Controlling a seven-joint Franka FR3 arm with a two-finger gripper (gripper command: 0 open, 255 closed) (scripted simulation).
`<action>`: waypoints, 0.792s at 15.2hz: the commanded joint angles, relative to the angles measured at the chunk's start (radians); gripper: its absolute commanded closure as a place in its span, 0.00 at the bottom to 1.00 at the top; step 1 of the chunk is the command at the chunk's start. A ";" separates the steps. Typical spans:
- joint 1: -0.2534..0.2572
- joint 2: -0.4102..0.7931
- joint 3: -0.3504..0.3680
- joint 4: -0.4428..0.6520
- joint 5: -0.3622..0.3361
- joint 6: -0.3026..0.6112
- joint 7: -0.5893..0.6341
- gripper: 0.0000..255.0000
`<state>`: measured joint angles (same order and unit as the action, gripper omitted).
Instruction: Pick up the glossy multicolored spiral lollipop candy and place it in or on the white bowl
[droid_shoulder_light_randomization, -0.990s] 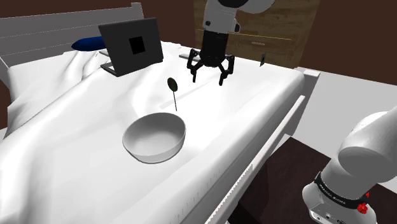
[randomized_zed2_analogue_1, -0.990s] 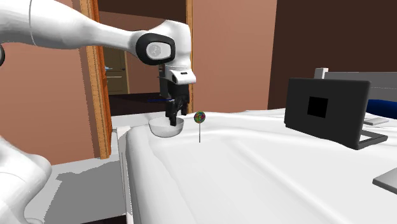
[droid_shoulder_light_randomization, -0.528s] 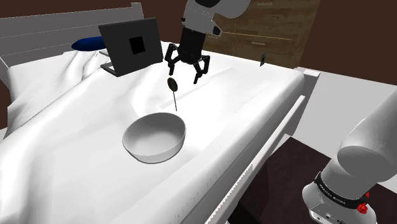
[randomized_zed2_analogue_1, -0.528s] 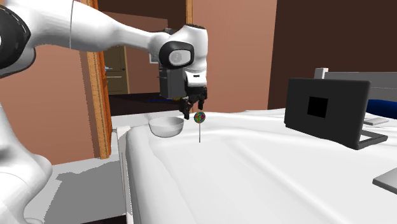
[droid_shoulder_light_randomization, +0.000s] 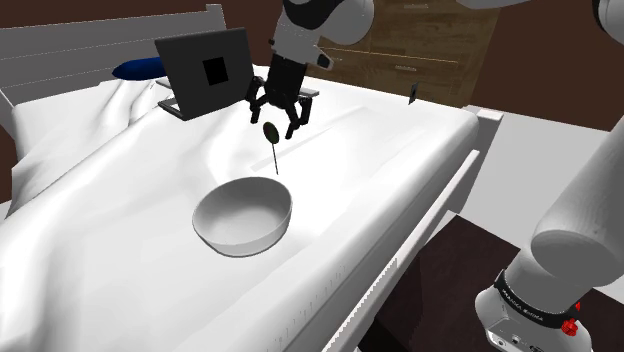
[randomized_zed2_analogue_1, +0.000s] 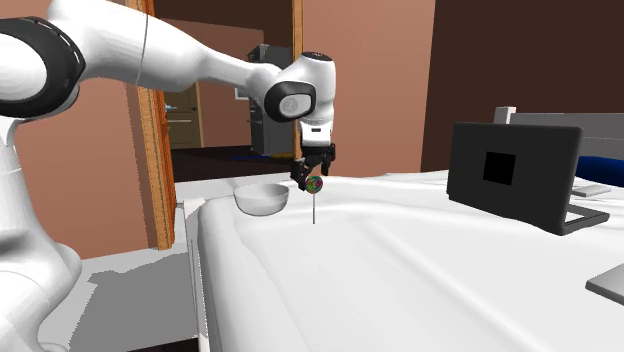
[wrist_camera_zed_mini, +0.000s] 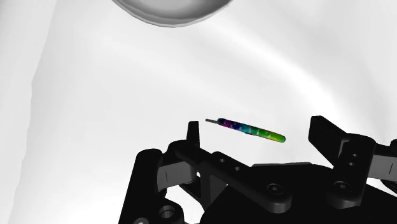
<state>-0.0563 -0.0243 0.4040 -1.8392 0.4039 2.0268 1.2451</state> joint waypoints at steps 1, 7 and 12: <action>0.005 0.010 0.006 -0.022 0.000 0.034 -0.001 0.00; 0.005 0.010 0.006 -0.022 0.000 0.034 -0.001 0.00; 0.005 0.010 0.006 -0.022 0.000 0.034 -0.001 1.00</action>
<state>-0.0513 -0.0142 0.4095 -1.8608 0.4039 2.0605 1.2436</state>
